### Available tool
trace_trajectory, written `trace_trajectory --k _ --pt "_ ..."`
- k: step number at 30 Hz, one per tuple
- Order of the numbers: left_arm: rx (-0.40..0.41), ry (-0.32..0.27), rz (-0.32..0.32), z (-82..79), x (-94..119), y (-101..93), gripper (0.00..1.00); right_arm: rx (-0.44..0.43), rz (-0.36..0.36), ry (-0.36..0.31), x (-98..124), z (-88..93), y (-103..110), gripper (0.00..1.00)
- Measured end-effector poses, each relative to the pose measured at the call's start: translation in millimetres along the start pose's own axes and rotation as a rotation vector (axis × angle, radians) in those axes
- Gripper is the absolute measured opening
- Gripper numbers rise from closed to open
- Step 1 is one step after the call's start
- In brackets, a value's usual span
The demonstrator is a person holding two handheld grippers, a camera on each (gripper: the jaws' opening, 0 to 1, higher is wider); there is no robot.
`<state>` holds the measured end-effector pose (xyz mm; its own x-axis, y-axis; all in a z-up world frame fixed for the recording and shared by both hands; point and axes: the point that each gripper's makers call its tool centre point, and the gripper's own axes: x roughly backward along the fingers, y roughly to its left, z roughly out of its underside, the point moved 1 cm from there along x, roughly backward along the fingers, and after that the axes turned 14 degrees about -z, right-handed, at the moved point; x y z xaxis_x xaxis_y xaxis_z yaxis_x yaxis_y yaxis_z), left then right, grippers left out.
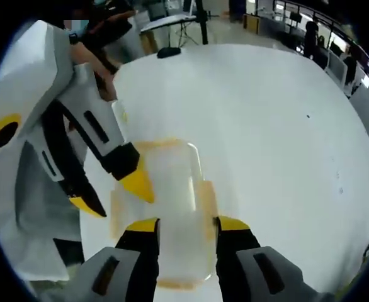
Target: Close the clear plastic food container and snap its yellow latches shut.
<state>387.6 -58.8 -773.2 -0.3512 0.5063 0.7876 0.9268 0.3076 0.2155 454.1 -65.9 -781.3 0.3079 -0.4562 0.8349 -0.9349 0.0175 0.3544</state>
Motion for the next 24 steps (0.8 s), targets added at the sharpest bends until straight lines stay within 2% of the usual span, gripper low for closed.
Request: trace_trajectory --k 10,24 --pt "-0.116 0.023 -0.069 2.4 -3.2 -3.1 0.4 0.004 -0.036 0.033 -1.8 -0.5 -1.0 0.34" --pt "-0.205 0.055 -0.162 2.2 -8.8 -3.6 0.39 0.007 -0.107 0.096 -5.0 -1.0 -4.4 0.34"
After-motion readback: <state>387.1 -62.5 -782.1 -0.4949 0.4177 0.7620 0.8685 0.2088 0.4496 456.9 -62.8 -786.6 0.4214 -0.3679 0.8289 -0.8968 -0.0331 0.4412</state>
